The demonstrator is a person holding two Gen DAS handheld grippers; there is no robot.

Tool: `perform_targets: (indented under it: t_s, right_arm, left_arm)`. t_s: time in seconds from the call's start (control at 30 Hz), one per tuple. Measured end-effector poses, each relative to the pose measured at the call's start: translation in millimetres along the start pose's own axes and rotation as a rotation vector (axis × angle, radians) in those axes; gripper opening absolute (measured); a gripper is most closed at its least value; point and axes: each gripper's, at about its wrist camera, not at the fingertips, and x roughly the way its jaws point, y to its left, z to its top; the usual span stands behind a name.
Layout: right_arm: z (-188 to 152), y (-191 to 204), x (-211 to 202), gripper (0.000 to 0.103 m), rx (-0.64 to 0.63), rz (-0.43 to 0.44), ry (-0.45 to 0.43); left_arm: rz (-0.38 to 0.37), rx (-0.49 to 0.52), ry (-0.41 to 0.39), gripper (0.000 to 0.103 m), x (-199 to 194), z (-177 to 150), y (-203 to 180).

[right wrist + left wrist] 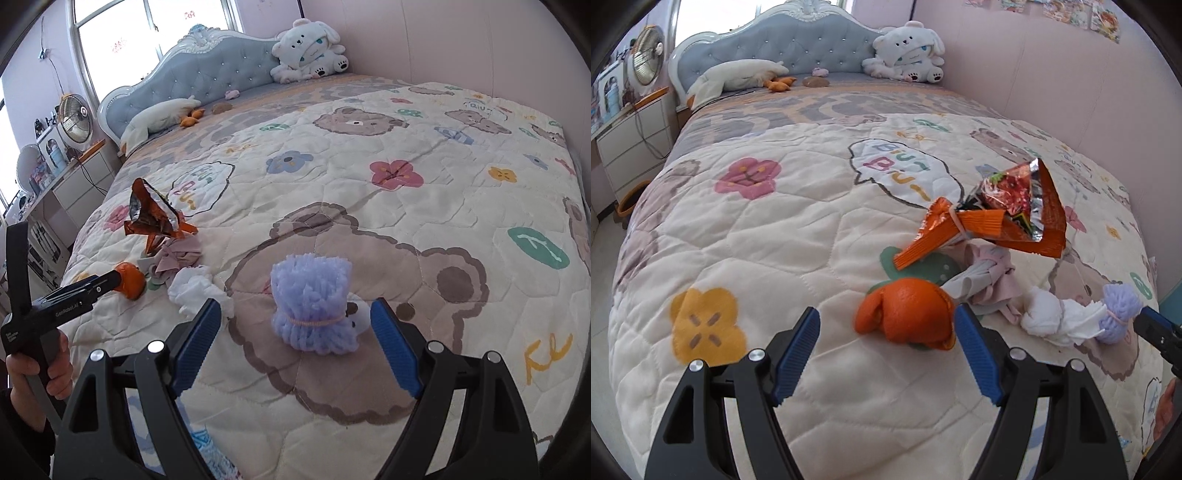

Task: Collect trash
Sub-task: 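Move the left tool to the orange item while the right tool approaches another lavender net, then grasp the orange item with the left tool while the right tool grasps the lavender net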

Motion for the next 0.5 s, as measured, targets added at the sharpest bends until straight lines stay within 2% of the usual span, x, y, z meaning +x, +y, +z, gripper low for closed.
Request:
perform_targets:
  t_s: [0.13,0.27,0.33,0.47,0.5]
  right_arm:
    - [4.4,6.9,14.1,0.079,-0.022,-0.015,0.014]
    - [6.7,7.7,26.3,0.071,-0.023,-0.03,0.039]
    - [7.2,7.1,31.9,0.065,-0.023,-0.035,0.055]
    - [8.5,4.1,43.8,0.045,0.0,-0.037,0.088]
    - [8.5,3.9,45.4,0.044,0.003,-0.042,0.092]
  left_arm:
    - [0.004,0.025,0.005,0.072,10.2,3.6,-5.2]
    - [-0.018,0.022,0.004,0.067,15.5,5.5,-2.2]
    - [-0.043,0.019,0.006,0.057,17.1,6.9,-1.6]
    - [-0.033,0.056,-0.018,0.04,17.5,8.9,-8.0]
    - [-0.031,0.062,-0.026,0.034,17.0,9.0,-8.9]
